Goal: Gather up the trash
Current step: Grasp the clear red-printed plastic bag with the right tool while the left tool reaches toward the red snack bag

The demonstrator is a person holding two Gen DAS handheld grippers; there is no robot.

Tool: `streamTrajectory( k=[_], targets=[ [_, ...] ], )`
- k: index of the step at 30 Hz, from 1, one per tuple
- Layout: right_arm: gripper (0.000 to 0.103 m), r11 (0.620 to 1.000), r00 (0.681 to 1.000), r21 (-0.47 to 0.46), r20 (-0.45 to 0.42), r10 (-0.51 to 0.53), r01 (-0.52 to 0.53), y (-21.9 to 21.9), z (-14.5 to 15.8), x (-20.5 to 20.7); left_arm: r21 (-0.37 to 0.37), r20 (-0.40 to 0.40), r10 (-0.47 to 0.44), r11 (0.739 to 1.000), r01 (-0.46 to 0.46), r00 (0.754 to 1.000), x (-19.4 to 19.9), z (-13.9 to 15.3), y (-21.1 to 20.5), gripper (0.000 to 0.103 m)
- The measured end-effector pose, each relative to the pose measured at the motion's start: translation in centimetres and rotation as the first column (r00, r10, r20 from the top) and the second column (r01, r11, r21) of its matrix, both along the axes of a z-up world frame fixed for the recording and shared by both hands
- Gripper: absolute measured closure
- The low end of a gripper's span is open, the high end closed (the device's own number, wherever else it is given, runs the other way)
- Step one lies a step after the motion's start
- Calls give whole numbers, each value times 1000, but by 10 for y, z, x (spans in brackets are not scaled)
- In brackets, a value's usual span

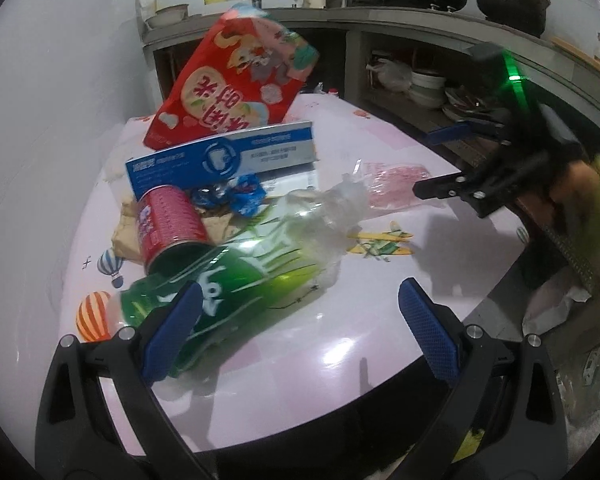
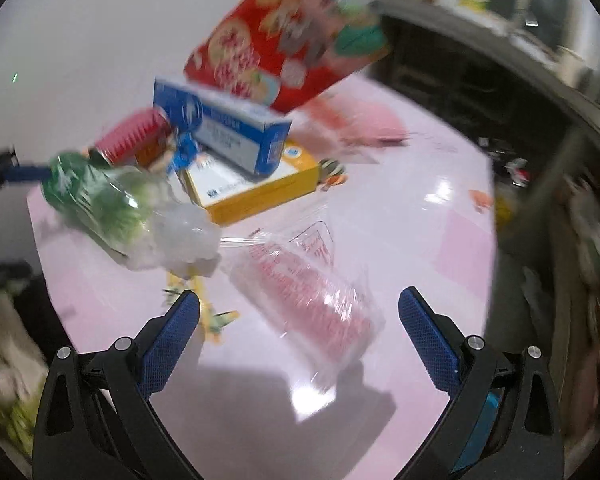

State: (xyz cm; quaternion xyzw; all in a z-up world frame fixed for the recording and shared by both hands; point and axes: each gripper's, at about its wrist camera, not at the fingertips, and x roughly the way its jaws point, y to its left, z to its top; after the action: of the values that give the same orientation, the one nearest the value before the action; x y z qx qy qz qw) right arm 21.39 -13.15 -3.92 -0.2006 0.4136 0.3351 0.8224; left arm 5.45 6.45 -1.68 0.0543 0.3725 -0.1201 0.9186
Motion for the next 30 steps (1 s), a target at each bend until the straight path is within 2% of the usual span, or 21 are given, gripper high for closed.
streamTrajectory(
  k=[3, 5, 9, 11, 13, 16, 17, 20, 22, 26, 28, 30],
  targets=[
    [6, 997, 995, -27, -71, 68, -70, 9, -16, 26, -36, -28, 6, 999, -7, 1000, 4, -1, 14, 9],
    [6, 997, 991, -34, -114, 64, -68, 11, -29, 42, -65, -41, 15, 998, -18, 999, 7, 0, 25, 9],
    [6, 998, 976, 61, -216, 22, -9, -1, -46, 53, -106, -34, 43, 993, -46, 999, 13, 4, 44, 9],
    [7, 993, 975, 112, -223, -5, 31, -9, -46, 48, -129, -27, 48, 990, -51, 998, 17, 6, 52, 9],
    [22, 984, 971, 146, -227, -70, 105, -21, -45, 37, -157, -30, 55, 986, -59, 998, 23, 7, 59, 9],
    [40, 964, 953, 147, -239, -185, 224, -49, -44, 26, -173, -43, 77, 981, -84, 996, 32, 9, 67, 9],
    [42, 956, 947, 145, -239, -215, 253, -53, -43, 19, -170, -44, 88, 981, -95, 995, 34, 10, 70, 9],
    [51, 913, 909, 180, -277, -310, 366, -62, -43, 0, -171, -43, 111, 978, -117, 993, 39, 11, 76, 9],
    [54, 865, 868, 201, -308, -390, 460, -74, -42, -18, -173, -44, 129, 976, -135, 991, 43, 10, 80, 9],
    [56, 754, 785, 250, -335, -522, 608, -81, -44, -49, -191, -94, 157, 966, -173, 983, 53, -2, 89, 9],
    [56, 717, 758, 261, -331, -562, 646, -82, -43, -59, -217, -139, 155, 959, -183, 978, 55, -9, 91, 9],
    [57, 689, 734, 264, -326, -595, 675, -76, -45, -58, -229, -152, 139, 958, -171, 979, 51, -12, 89, 9]
  ],
)
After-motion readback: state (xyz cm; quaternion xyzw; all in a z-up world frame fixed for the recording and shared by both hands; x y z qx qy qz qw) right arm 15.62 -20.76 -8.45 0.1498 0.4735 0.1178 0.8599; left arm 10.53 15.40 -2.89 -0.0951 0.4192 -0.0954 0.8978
